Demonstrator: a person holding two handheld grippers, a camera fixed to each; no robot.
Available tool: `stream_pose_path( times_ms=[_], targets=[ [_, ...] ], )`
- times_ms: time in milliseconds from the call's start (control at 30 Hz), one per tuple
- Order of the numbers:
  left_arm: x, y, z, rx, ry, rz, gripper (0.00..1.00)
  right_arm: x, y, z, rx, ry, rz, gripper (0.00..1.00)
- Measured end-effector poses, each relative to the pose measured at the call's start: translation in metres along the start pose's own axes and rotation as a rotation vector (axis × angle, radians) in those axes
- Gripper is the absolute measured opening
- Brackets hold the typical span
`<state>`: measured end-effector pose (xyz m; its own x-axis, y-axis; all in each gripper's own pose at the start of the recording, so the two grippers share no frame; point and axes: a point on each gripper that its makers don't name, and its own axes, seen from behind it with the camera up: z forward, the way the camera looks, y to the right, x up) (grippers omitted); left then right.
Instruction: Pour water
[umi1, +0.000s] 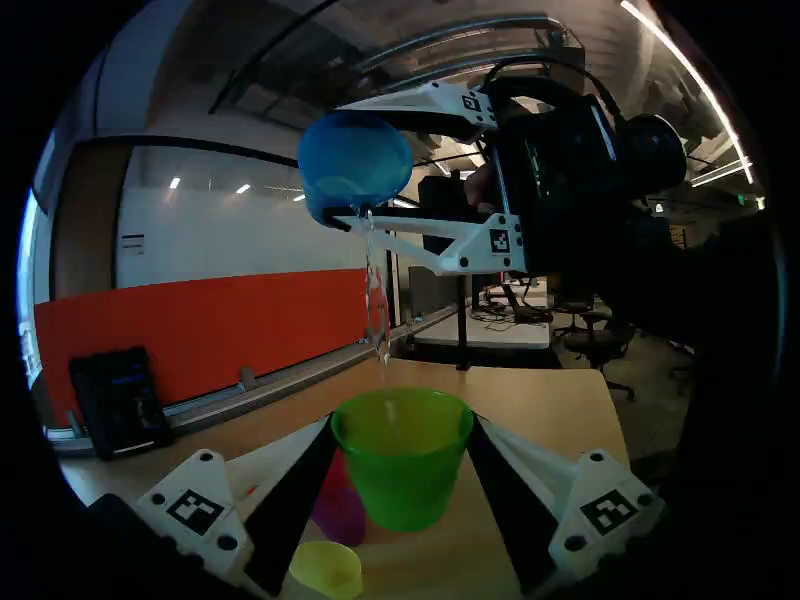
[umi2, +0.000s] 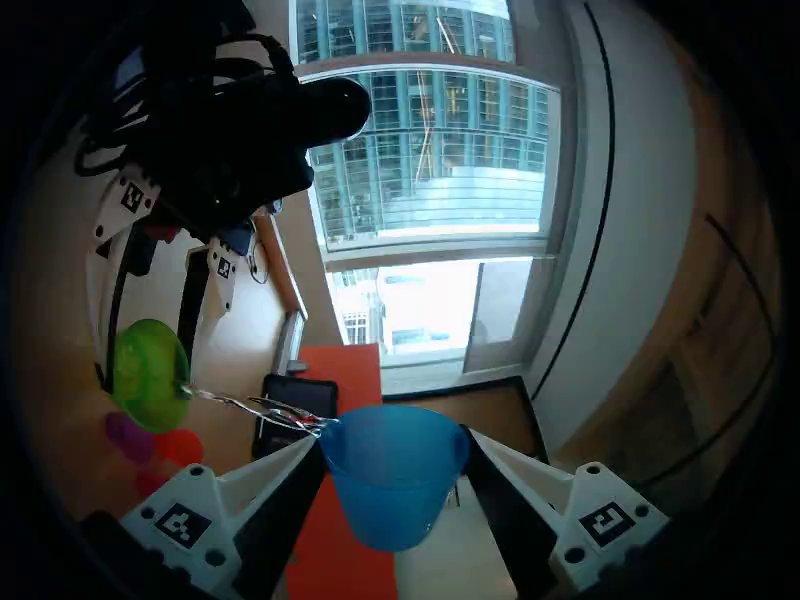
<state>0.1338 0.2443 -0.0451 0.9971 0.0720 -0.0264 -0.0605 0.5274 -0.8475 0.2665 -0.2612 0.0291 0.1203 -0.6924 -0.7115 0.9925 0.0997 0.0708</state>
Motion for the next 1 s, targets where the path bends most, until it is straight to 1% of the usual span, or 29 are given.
stream_pose_path(
  times_ms=[300, 700, 1000],
  targets=[
    [0.001, 0.000, 0.000, 0.001, -0.001, -0.001, 0.88, 0.000, 0.005, 0.002, -0.005, -0.003, -0.061, 0.93],
    [-0.001, -0.005, 0.002, 0.006, 0.001, -0.010, 0.88, 0.007, 0.015, 0.004, -0.022, 0.001, -0.141, 0.93],
    [0.000, -0.007, 0.001, 0.007, 0.005, -0.016, 0.88, 0.011, 0.013, 0.003, -0.024, 0.003, -0.214, 0.93]
  ],
)
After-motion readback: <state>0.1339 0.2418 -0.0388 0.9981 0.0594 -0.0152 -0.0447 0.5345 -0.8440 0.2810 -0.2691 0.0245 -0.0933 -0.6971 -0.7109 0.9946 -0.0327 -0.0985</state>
